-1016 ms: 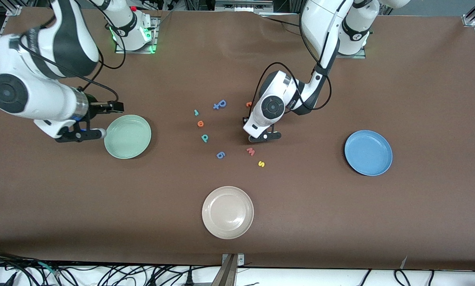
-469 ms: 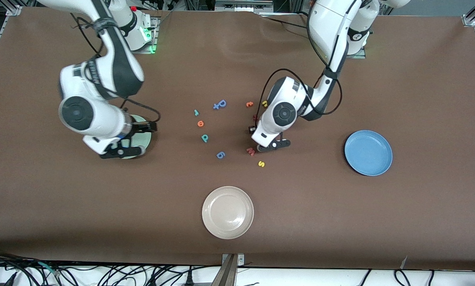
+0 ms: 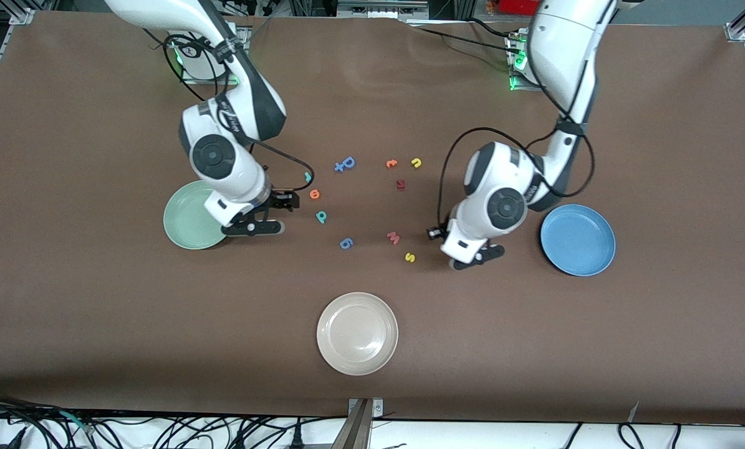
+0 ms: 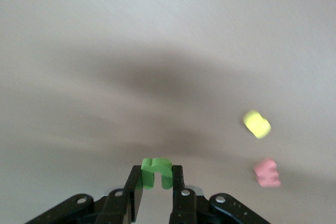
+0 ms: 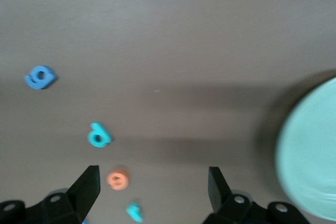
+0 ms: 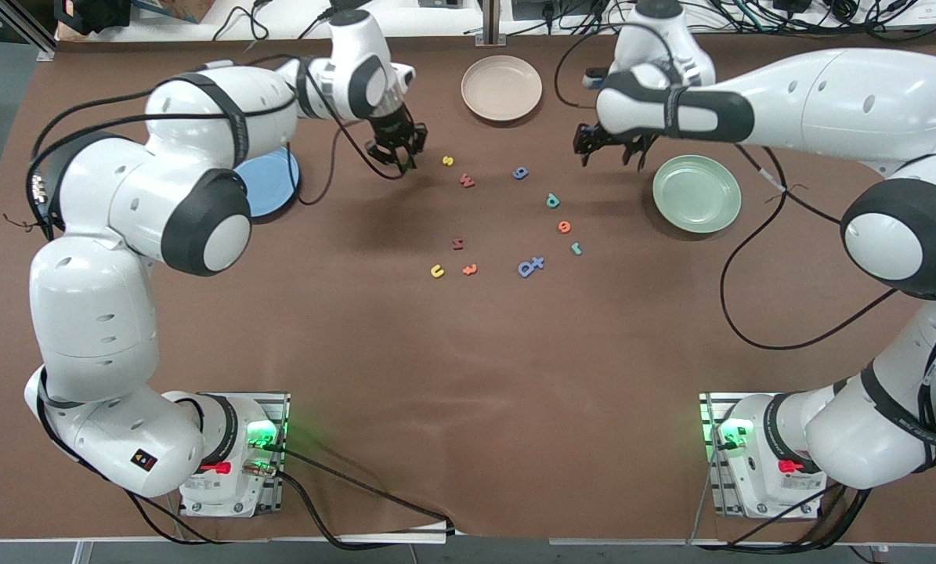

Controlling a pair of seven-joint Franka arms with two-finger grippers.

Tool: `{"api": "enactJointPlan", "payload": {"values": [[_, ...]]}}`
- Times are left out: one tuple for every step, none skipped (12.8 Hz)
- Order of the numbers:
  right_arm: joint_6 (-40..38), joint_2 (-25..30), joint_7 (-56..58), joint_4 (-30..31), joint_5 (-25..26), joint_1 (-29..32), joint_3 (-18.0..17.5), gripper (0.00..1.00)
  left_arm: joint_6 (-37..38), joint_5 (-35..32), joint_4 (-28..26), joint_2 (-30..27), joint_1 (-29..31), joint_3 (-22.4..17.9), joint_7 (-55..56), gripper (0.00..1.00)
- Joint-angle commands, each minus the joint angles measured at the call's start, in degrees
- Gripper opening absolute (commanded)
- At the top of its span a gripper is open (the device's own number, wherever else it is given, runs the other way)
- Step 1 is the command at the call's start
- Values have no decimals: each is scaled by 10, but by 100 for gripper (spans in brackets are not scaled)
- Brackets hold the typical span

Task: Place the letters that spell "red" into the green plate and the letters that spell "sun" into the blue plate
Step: 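Carry the green letter to the blue plate while the right gripper grasps orange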

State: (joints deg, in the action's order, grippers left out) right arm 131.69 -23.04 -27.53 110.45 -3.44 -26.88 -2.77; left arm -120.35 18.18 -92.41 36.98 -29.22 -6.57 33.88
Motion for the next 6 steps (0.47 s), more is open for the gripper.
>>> {"api": "enactJointPlan", "payload": {"values": [[111,14,-63,83,-3,-8,-27,92,49,-51,24,-6,50,6,-23,8],[136,14,-62,103,-1,-9,-27,92,61,-62,26,-6,69,5,-30,8],[166,10,-63,120,-1,-10,-27,91,70,-75,28,-10,90,6,-50,8],[205,-2,-64,134,-2,-21,-27,91,82,-79,29,-15,105,6,-72,8],[234,-10,-67,141,-2,-30,-27,91,95,-79,33,-15,119,5,-88,8],[243,-18,-70,145,-2,-34,-27,91,110,-79,38,-15,132,4,-100,8]]}}
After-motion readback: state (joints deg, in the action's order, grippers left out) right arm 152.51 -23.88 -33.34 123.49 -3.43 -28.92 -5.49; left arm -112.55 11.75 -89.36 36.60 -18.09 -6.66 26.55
